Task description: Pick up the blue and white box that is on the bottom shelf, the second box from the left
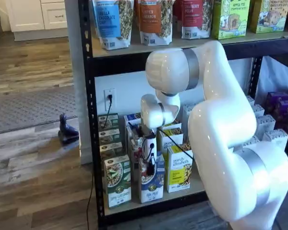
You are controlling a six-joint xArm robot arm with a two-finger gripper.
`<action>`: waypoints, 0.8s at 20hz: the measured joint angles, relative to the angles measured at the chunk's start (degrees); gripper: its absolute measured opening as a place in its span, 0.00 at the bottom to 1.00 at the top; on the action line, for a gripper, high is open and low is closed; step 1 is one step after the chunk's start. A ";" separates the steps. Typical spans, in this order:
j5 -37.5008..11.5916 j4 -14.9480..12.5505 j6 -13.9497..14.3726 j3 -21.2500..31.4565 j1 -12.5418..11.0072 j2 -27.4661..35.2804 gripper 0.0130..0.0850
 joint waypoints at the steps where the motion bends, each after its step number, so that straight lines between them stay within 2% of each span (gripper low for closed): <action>1: -0.07 -0.04 0.04 0.23 0.00 -0.15 0.50; 11: -2.42 -1.10 1.13 6.68 0.22 -4.74 0.50; 16: -4.00 -2.50 3.11 12.93 0.98 -9.31 0.50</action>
